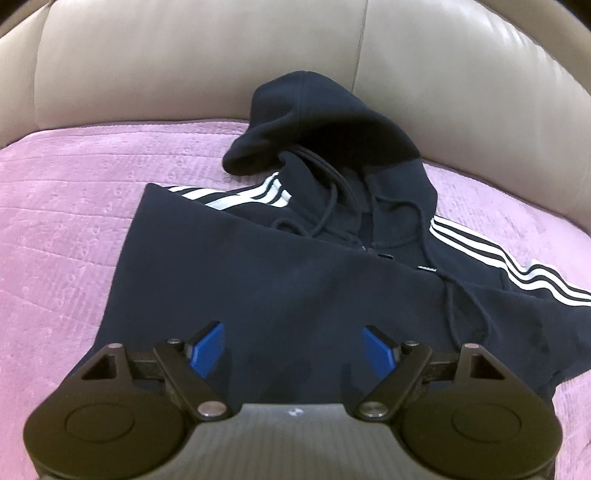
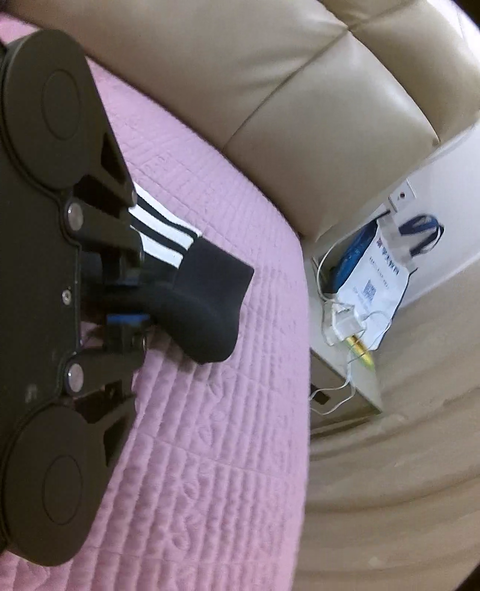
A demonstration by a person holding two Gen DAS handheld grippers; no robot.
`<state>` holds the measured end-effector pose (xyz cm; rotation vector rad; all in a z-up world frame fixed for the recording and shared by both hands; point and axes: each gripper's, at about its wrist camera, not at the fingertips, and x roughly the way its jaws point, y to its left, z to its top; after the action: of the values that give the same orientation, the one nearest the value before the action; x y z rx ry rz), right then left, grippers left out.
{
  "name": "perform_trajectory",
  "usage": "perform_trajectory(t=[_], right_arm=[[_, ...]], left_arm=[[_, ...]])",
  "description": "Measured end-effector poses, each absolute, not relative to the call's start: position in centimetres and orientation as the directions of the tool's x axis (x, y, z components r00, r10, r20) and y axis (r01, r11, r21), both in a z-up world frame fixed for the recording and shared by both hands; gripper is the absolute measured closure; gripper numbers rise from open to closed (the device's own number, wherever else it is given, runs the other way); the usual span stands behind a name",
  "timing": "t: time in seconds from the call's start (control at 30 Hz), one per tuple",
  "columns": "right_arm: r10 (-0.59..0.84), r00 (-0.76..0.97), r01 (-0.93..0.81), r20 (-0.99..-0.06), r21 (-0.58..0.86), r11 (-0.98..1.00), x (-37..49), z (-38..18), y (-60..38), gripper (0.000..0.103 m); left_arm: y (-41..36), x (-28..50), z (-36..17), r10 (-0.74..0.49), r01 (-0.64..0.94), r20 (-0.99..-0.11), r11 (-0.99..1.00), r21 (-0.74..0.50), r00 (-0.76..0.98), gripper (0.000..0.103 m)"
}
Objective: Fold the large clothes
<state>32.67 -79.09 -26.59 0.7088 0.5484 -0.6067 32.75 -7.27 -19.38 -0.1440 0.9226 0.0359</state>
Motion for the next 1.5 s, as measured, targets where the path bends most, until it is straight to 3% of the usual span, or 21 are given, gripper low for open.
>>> perform_trajectory(t=[0.1,0.37,0.7,0.93,1.07,1.2,1.4,1.5], right_arm=[[-0.388,0.701,0.647,-0.598,0.306,0.698,32.7,-24.2,-77.0,0.092],[-0.336,0.871,0.470,-0.359,0.407,0.783,30.2,-13.3,-73.1,0.092],[-0.016,1.000,0.021,-0.014,0.476,0.879,28.0,1.6,-54.6,0.092],[0.308,0.948,-0.304,0.079,0.505,0.807,29.2,4.8,-40.3,0.091],[0.462,0.885,-0.422,0.050,0.502,0.754,30.0,3.5,-31.4,0.091],[0.560,0.828,-0.462,-0.044,0.514,0.723,30.7,-1.0,-22.6,0.091],[0.640,0.700,-0.464,-0.315,0.480,0.744,31.7,-11.4,-13.1,0.091],[0.667,0.624,-0.461,-0.406,0.498,0.734,31.6,-15.3,-10.8,0.091]], left_arm=[[-6.7,32.5,-19.0,-0.036,-0.107,-0.791,0.986,-0.128,0.611,0.021],[-5.7,31.9,-17.5,-0.076,-0.088,-0.767,0.981,-0.170,0.637,0.021],[-0.6,30.6,-14.6,-0.135,-0.105,-0.750,0.959,-0.263,0.647,0.021],[5.6,29.0,-12.0,-0.164,-0.114,-0.719,0.940,-0.322,0.675,0.021],[9.3,27.9,-11.0,-0.132,-0.139,-0.696,0.937,-0.319,0.706,0.021],[12.3,27.2,-11.1,-0.134,-0.168,-0.663,0.914,-0.370,0.736,0.020],[14.6,28.0,-13.4,-0.176,-0.190,-0.635,0.864,-0.466,0.752,0.020],[14.6,28.6,-14.9,-0.196,-0.190,-0.645,0.858,-0.478,0.738,0.020]])
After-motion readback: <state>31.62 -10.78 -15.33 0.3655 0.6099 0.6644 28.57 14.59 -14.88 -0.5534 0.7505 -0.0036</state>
